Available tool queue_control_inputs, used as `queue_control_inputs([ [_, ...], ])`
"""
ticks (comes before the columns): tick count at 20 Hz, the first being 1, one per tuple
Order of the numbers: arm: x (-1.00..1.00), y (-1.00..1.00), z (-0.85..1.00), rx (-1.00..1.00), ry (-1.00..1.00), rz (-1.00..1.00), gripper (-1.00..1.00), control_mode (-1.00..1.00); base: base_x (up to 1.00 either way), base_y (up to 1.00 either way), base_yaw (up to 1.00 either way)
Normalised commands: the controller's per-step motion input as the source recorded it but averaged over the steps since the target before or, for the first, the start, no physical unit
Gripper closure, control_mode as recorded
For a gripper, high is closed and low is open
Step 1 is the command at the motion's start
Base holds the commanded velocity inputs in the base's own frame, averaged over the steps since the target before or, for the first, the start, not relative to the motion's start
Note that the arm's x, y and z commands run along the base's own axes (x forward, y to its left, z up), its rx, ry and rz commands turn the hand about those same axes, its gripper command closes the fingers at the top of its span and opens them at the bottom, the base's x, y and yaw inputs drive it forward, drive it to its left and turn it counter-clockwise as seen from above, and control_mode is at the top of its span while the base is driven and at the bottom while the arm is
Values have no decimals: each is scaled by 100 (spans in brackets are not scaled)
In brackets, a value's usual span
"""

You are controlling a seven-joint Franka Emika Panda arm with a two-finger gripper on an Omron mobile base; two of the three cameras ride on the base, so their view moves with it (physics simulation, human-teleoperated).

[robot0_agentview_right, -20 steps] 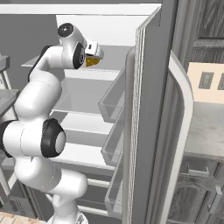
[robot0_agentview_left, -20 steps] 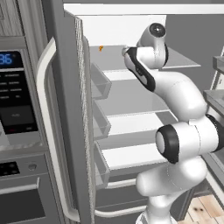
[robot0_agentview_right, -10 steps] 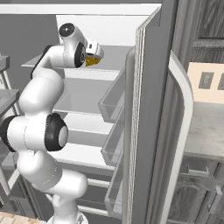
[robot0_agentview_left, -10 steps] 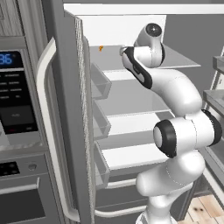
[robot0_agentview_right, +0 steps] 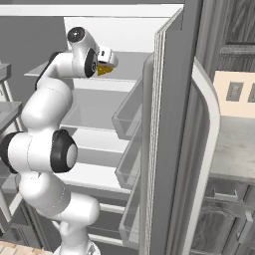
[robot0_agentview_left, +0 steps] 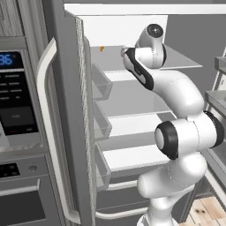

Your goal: Pick the cheese from the fridge and the cheese grater from the cabinet and place them next to the salad bowl.

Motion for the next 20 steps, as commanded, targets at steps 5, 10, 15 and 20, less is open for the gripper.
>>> queue_control_inputs([
  [5, 0, 0, 0, 0, -10, 1, 100, -100, 0, 0, 0],
  [10, -3, 0, 5, 0, -11, 3, 100, -100, 0, 0, 0],
  [15, -47, 0, 24, 0, -3, 0, 100, -100, 0, 0, 0],
  [20, -75, 0, 9, 0, -4, 0, 100, -100, 0, 0, 0],
])
